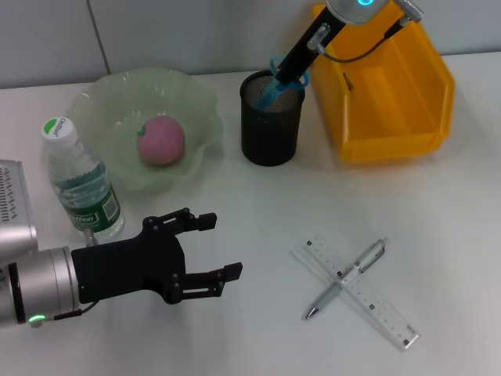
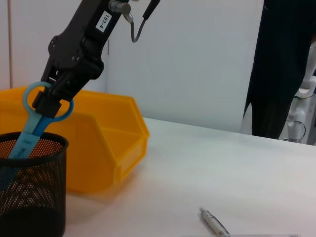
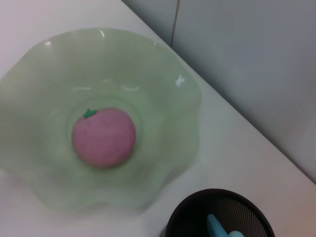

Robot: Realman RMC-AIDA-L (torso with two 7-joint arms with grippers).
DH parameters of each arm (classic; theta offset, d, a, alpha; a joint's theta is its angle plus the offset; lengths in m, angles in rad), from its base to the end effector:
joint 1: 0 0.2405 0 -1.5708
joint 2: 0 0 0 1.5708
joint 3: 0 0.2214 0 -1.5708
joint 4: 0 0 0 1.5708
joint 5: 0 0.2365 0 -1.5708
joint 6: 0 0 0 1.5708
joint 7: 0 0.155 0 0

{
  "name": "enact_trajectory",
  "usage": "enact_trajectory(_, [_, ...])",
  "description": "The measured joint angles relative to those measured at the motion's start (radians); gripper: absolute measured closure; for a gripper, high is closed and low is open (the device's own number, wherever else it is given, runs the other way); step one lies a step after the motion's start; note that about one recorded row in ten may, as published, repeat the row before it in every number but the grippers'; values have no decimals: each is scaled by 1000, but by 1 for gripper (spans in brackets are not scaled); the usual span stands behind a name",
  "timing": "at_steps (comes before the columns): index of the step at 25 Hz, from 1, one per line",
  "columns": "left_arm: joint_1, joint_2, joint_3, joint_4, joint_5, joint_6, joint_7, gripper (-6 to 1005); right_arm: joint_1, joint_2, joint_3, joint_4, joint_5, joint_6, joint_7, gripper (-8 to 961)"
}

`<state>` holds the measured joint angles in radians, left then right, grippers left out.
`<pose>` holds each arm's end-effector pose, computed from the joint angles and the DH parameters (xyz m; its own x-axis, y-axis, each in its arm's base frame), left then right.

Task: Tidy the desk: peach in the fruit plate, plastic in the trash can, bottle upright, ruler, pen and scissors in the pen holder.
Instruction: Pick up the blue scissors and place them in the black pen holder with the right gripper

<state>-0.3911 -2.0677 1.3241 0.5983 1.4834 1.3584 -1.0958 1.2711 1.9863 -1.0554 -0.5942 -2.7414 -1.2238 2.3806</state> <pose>-0.2335 0.3066 -0.0613 0.8468 0.1667 0.5051 0.2773 -0.9487 -0.1517 0.0730 0.4806 0.0017 0.8441 -0.5022 0.1880 -0.3527 -0.7840 -0.5108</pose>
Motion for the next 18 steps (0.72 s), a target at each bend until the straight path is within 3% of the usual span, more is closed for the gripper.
enact_trajectory(6, [0, 0, 0, 0, 0, 0, -3, 144, 2, 1, 0, 2, -21, 2, 23, 816])
enact_trajectory(14, [0, 0, 0, 0, 0, -1, -3, 144, 2, 9, -1, -7, -27, 13, 39, 607])
enact_trajectory(18, [0, 0, 0, 0, 0, 0, -3, 145, -2, 16, -2, -21, -34, 14, 41, 452])
